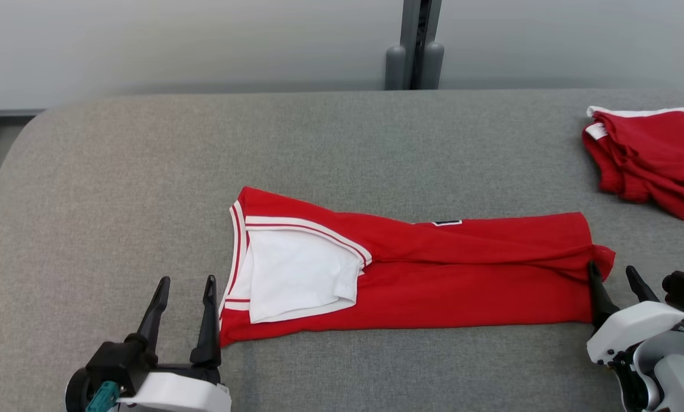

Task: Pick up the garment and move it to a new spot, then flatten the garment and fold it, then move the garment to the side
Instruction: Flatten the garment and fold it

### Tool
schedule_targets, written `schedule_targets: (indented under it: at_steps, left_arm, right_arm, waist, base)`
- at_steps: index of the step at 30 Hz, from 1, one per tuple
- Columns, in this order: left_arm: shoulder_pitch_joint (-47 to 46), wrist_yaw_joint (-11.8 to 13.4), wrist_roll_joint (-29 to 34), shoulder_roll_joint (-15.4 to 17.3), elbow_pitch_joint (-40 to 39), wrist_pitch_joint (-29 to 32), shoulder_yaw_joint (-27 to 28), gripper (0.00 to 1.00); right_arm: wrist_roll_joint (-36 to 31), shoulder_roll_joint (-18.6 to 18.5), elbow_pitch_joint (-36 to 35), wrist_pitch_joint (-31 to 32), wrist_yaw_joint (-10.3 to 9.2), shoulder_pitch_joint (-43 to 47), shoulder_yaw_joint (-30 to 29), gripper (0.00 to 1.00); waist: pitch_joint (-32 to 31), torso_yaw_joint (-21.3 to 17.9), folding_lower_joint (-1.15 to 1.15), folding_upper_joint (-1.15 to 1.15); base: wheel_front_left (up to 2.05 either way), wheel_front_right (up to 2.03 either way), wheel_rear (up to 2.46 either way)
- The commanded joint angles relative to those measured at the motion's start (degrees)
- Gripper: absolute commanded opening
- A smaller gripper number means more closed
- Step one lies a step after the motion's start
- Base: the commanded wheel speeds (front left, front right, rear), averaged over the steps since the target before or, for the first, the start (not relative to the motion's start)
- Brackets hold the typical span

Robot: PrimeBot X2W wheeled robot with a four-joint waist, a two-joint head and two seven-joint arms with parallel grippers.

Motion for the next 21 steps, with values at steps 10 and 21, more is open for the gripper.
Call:
schedule_targets:
  at_steps: [10,21]
  left_arm:
    - [-3.86,-0.83,0.89,0.17,0.75,-0.21,0.26,1.0]
    - [-3.83,-1.01,1.09,0.18,1.11,-0.21,0.9,1.0]
  right_arm:
    - [7.65,2.03,9.4,2.53,0.01,-5.2,7.61,0.48]
    - [12.92,-3.63,6.61,-0.2,-0.14,-7.42,10.66,0.0]
  waist:
    - [4.09,0.69,0.0,0.0]
    - [3.85,0.01,0.0,0.0]
  base:
    - [0.0,0.0,0.0]
    - [0.0,0.0,0.0]
